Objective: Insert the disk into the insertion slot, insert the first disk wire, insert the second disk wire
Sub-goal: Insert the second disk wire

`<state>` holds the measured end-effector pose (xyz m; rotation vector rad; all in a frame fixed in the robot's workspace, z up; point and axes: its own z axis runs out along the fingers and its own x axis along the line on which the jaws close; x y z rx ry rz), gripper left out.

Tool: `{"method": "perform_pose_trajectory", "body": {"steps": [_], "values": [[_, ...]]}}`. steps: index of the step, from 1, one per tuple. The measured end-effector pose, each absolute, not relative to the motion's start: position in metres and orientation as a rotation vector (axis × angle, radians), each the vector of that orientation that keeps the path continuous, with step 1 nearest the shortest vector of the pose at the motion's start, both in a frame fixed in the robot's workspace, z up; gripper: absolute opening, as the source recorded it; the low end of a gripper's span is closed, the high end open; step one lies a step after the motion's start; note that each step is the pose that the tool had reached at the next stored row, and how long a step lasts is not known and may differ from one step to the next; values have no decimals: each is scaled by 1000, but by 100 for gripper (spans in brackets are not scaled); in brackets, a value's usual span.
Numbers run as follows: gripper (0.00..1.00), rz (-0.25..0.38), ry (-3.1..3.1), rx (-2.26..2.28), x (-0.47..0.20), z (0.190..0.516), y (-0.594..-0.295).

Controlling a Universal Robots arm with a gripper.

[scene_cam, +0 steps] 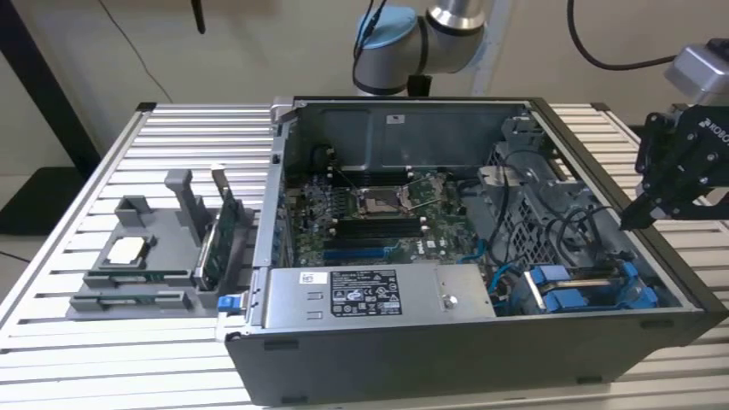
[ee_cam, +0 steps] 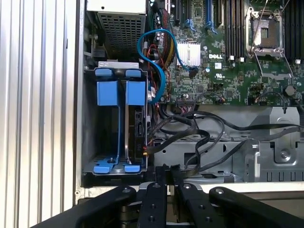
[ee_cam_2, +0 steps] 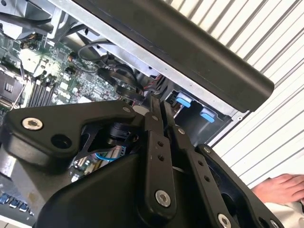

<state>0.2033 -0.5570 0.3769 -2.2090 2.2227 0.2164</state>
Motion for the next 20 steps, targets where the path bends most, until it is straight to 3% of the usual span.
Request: {"method": "perform_pose_trajectory", "body": {"steps": [20], "values": [[16, 219, 2222, -2207, 185, 390, -557]]}}
